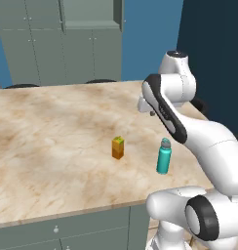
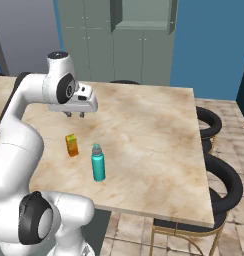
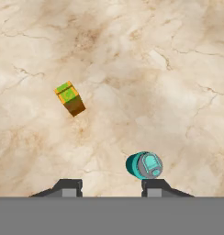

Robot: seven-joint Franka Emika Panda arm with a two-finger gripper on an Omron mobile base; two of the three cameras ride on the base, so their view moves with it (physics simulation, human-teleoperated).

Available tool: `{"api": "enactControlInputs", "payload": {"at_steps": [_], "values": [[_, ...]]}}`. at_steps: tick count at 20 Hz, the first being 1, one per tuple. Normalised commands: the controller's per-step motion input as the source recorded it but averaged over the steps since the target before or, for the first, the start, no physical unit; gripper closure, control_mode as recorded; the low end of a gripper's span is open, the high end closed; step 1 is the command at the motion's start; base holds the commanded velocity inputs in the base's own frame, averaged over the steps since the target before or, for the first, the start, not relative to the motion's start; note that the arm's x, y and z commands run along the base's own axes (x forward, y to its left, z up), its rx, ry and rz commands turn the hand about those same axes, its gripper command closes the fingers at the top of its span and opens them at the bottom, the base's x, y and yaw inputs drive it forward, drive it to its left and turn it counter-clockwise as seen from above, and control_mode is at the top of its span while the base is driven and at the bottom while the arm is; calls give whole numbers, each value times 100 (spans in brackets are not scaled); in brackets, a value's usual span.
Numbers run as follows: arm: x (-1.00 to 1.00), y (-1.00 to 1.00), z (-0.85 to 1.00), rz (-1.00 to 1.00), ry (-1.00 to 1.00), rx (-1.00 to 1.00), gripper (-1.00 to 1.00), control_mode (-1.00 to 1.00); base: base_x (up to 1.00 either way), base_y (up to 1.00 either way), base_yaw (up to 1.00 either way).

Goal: Pick the water bottle, boxed drink from the counter and place them in the open cabinet.

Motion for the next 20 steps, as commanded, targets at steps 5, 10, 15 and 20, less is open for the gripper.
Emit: {"api": "enactControlInputs", "payload": {"at_steps": [5, 10, 15, 20], "values": [[-14, -7, -5, 0, -1, 1, -100, -100, 0, 0, 0], [-31, -33, -10, 0, -11, 13, -100, -100, 0, 0, 0], [-29, -41, -10, 7, -8, 17, -100, -100, 0, 0, 0], [-22, -38, -15, 15, 0, 17, -100, -100, 0, 0, 0]]}}
